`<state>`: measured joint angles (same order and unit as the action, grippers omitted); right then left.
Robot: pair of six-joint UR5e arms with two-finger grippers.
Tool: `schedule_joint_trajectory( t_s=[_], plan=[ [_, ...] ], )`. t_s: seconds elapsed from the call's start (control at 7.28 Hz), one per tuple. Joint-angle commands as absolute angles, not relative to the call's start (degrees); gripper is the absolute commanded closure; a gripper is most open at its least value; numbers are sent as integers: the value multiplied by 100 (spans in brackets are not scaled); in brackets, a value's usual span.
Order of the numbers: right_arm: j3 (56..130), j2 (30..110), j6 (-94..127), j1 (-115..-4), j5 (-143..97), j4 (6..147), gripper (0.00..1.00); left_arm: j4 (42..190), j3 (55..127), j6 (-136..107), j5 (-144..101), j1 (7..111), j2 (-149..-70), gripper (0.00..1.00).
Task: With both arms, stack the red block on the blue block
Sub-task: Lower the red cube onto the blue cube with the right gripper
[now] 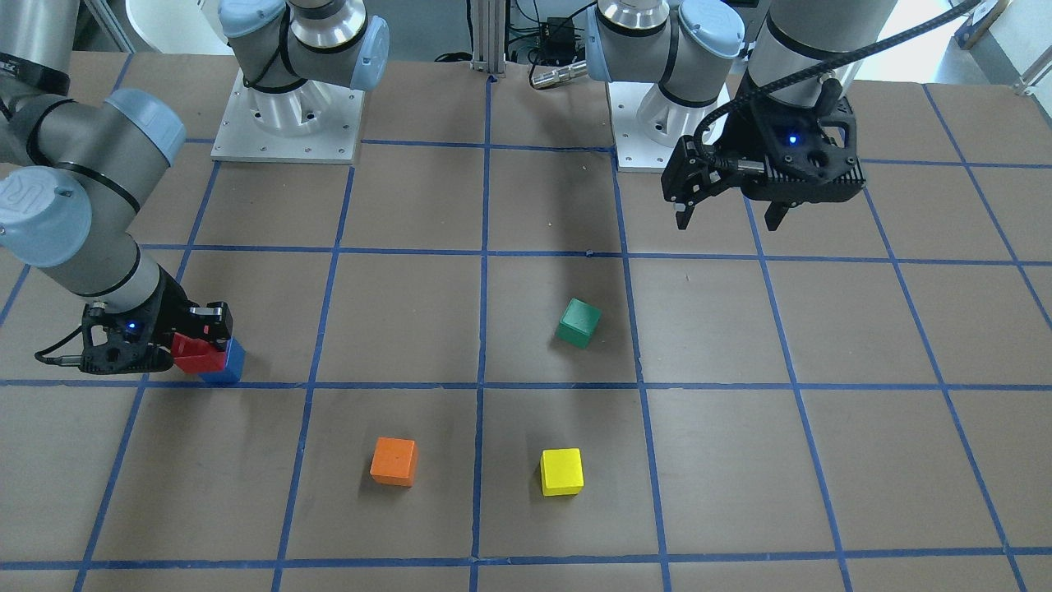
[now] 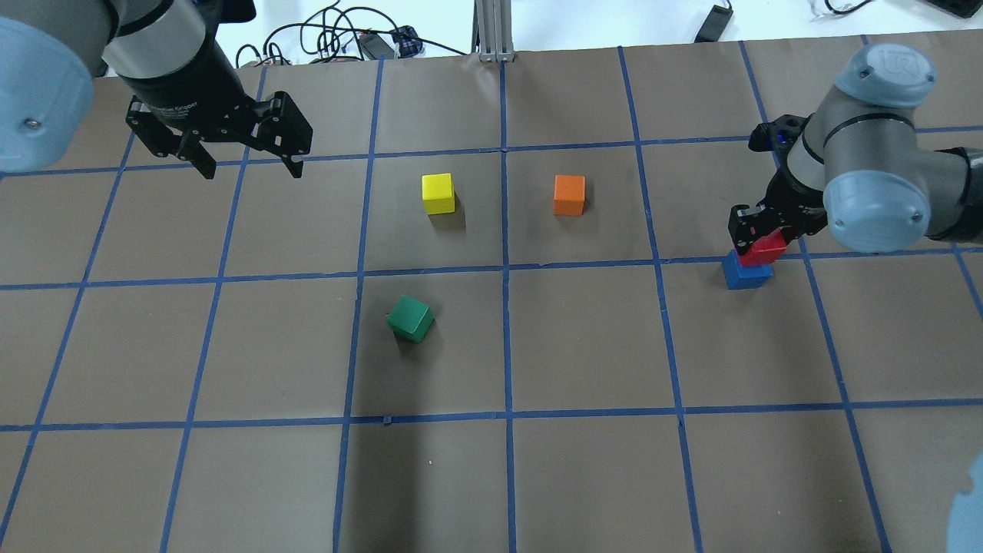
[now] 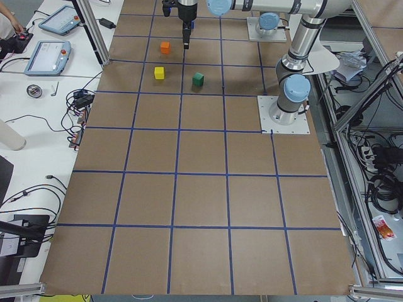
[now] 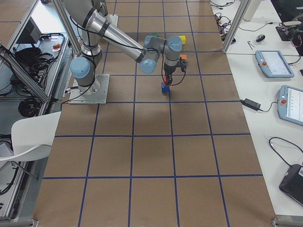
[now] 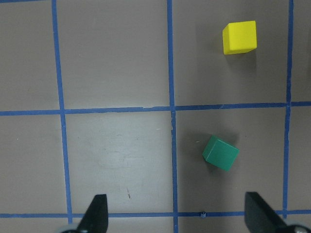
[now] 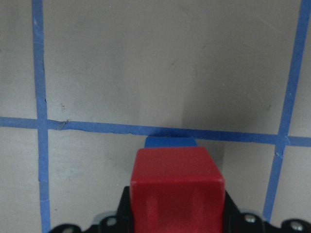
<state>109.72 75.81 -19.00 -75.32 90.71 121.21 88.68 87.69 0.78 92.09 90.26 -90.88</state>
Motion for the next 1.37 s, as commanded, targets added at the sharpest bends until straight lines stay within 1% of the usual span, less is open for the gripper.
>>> schedule_joint_trajectory(
  t_s=[0.0,0.82,0.96,1.24],
  plan=[
    [11004,7567,-1907,-7532,9202,12129,100,8868,8763,79,9193,9026,-9088,0],
    [11013,7576,-1855,-7532,9105,12111,100,8851,8771,79,9167,9035,-9088,0],
    [11013,7550,-1872,-7532,9105,12120,90,8851,8771,79,9167,9026,-9088,0],
    [11013,7532,-1898,-7532,9123,12111,19,8851,8780,88,9202,9026,-9088,0]
  ],
)
